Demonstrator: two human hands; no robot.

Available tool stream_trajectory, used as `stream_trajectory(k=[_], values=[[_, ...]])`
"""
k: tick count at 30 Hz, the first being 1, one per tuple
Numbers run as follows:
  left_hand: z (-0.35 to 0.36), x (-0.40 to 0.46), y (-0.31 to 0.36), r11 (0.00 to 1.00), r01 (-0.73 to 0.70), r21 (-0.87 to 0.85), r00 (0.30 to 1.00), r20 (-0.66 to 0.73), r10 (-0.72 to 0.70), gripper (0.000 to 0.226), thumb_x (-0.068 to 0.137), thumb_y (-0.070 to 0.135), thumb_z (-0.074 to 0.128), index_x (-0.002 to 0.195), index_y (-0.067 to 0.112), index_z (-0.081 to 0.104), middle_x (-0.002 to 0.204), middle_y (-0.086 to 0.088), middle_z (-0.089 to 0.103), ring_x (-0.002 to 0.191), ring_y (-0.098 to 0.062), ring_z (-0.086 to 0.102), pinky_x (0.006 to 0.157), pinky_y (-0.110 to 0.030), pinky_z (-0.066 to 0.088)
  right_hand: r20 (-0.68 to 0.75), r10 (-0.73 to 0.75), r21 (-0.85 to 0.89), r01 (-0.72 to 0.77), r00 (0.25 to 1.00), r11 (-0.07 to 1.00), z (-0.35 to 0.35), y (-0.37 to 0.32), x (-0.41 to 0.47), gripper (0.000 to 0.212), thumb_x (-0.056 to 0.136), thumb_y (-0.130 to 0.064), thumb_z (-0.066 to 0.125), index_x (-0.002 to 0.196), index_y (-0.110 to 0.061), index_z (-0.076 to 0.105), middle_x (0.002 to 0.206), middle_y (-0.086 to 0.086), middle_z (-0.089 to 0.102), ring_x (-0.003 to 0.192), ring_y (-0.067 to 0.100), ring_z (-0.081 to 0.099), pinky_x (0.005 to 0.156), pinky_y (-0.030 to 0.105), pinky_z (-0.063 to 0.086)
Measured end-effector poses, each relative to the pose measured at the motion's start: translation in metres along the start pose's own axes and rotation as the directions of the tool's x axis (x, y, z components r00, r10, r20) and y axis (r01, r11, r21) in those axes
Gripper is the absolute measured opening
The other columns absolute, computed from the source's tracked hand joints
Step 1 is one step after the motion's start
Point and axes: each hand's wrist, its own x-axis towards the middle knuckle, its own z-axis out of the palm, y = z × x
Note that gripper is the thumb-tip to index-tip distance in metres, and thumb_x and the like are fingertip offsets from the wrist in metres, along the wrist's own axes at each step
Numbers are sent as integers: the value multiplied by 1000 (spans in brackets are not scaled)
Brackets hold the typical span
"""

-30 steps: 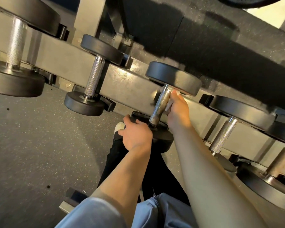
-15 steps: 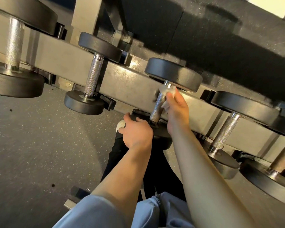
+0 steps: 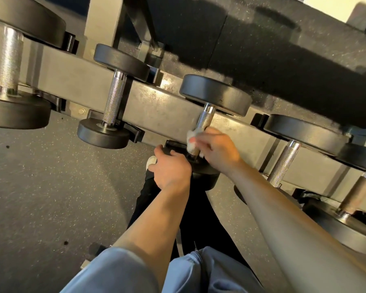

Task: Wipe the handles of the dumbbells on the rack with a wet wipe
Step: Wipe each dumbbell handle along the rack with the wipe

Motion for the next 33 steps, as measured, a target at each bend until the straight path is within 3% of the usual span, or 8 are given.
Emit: stream_trajectory(k=[3,5,8,11,15,19,23,33], values=[[1,2,-1,1000,-1,-9,1000,-3,1,44,102,32,36,146,30,30,139,-20,37,110,-40,52,79,-34,28,293,22,-28,-15,956,999,1,-2,-14,26,95,-17,54,117,-17,69,105,1,56,101,15,51,78,14,29],[1,2,-1,1000,-8,-3,1000,-7,7,44,102,33,36,146,30,30,139,-20,37,112,-40,51,81,-34,30,280,39,32,-50,959,998,2,-2,-17,25,95,-18,55,117,-17,68,99,-3,54,96,11,51,76,16,31],[2,2,0,1000,-13,4,1000,-8,14,44,103,33,35,146,30,30,139,-21,37,111,-40,51,84,-35,32,-126,155,271,-117,980,955,-7,1,-9,23,95,-16,56,113,-19,69,87,-8,54,81,-1,51,74,17,40],[3,3,1,1000,-7,3,1000,-19,7,43,103,33,35,146,29,30,139,-20,37,108,-39,52,79,-34,29,-423,283,463,-63,861,884,-8,5,8,26,95,-17,55,115,-28,66,97,-13,62,91,1,57,84,24,48],[2,1,1,1000,-11,13,1000,-21,11,43,103,32,36,145,29,31,139,-21,37,105,-38,52,79,-34,27,-212,479,728,-190,852,659,7,3,27,30,89,-17,62,92,-45,71,104,-3,63,96,11,60,86,35,53],[1,1,1,999,-25,21,999,-31,25,43,102,31,36,145,29,31,138,-21,38,94,-34,47,81,-33,29,-78,337,581,-233,938,780,-3,8,12,20,89,-9,63,96,-27,71,101,-6,61,79,-5,55,68,14,46],[2,1,2,1000,-17,26,999,-32,18,44,102,32,36,146,29,31,137,-20,39,106,-38,52,83,-35,34,267,171,232,-235,948,944,13,17,-17,21,91,-14,60,109,-17,72,113,6,66,102,19,63,93,34,48],[2,-2,-2,998,-65,14,996,-56,66,42,105,37,24,144,28,34,136,-22,42,99,-34,49,91,-38,35,498,252,90,-339,830,937,-18,28,-27,26,96,-24,53,118,-28,66,130,2,55,115,15,50,93,22,34]])
